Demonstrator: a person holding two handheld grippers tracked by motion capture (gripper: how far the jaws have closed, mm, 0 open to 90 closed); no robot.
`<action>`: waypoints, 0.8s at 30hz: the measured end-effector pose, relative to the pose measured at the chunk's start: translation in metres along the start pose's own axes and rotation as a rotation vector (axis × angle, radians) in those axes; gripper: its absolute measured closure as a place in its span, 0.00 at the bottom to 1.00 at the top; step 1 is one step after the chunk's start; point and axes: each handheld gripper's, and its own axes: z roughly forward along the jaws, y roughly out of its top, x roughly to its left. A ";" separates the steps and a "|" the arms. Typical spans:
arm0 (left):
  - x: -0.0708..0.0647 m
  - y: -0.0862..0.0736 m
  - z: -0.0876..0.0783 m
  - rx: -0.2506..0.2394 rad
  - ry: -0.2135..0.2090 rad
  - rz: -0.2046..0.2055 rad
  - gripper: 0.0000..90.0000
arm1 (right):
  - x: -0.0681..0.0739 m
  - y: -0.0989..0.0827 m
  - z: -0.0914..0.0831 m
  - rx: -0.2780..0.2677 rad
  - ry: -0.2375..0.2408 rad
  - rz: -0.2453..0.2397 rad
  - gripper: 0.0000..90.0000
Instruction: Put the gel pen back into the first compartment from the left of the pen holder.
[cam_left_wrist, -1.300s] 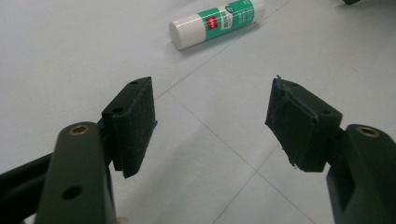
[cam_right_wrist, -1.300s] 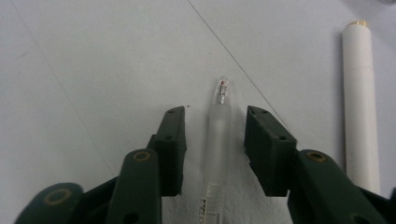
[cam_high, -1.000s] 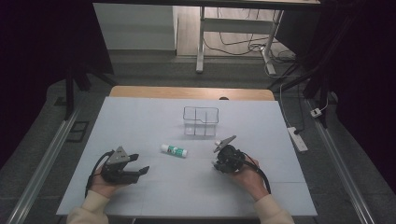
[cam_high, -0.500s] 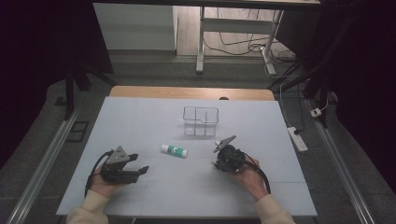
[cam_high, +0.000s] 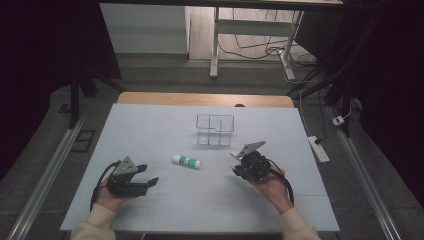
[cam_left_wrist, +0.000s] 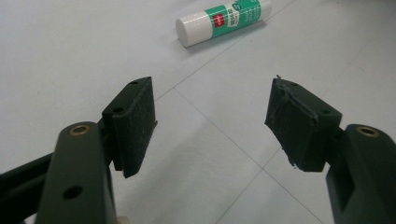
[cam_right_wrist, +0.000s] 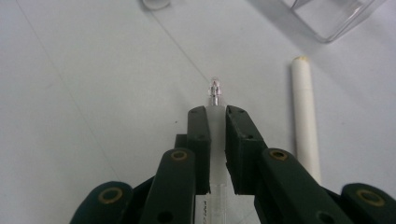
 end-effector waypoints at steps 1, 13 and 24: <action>0.000 0.000 0.000 0.000 0.001 0.000 0.37 | -0.001 0.000 -0.002 -0.010 0.001 0.004 0.88; 0.001 0.000 -0.001 -0.003 0.003 -0.001 0.37 | -0.006 0.001 -0.020 -0.099 -0.002 0.025 0.89; 0.001 0.000 -0.001 0.000 0.003 0.002 0.37 | -0.010 0.001 -0.036 -0.192 -0.027 0.037 0.89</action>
